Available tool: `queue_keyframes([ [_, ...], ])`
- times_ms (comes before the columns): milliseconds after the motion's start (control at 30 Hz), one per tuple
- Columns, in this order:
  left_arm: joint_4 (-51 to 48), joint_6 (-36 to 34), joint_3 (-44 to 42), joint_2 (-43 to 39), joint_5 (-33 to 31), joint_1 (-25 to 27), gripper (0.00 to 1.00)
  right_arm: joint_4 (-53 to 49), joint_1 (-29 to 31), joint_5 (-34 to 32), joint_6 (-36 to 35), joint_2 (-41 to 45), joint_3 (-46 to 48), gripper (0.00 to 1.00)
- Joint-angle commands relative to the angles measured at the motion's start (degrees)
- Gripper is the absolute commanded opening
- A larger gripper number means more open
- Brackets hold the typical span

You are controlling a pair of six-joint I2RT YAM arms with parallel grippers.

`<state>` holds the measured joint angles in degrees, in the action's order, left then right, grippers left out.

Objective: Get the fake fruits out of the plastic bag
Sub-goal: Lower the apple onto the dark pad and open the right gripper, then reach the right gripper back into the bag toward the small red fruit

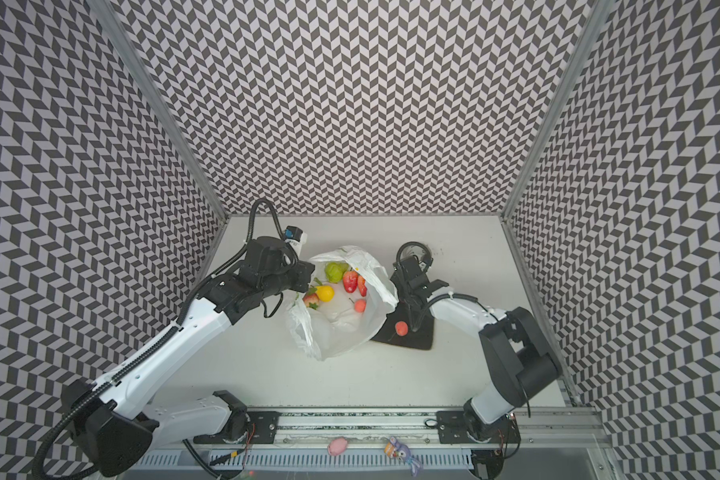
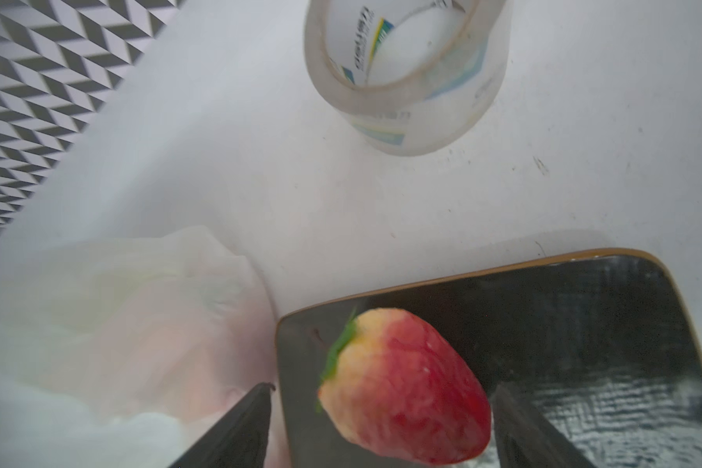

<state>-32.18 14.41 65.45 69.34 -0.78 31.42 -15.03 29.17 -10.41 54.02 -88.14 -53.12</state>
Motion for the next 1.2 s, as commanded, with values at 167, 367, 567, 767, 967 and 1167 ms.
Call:
queue_keyframes([
  [167,1.7,0.1,0.4,-0.7,0.1,0.1,0.00,-3.6,-1.6,-1.3,-3.3,16.3,3.9,0.83],
  [367,1.6,-1.0,1.2,-0.4,0.1,0.1,0.00,-3.6,-0.5,0.2,-18.5,32.2,5.8,0.67],
  [567,1.8,-0.7,0.5,-0.4,0.8,0.1,0.00,-2.5,8.5,2.3,-34.8,41.8,4.6,0.56],
  [767,1.5,-1.0,0.2,-0.4,1.0,0.1,0.00,1.9,25.9,2.8,-58.4,40.4,3.3,0.47],
  [967,1.6,-1.3,0.2,-0.7,1.1,0.1,0.00,3.0,30.6,4.2,-70.4,28.9,1.1,0.45],
  [1167,-0.5,-2.4,1.6,0.7,0.7,0.1,0.00,6.8,29.6,0.6,-68.2,14.1,-1.4,0.44],
])
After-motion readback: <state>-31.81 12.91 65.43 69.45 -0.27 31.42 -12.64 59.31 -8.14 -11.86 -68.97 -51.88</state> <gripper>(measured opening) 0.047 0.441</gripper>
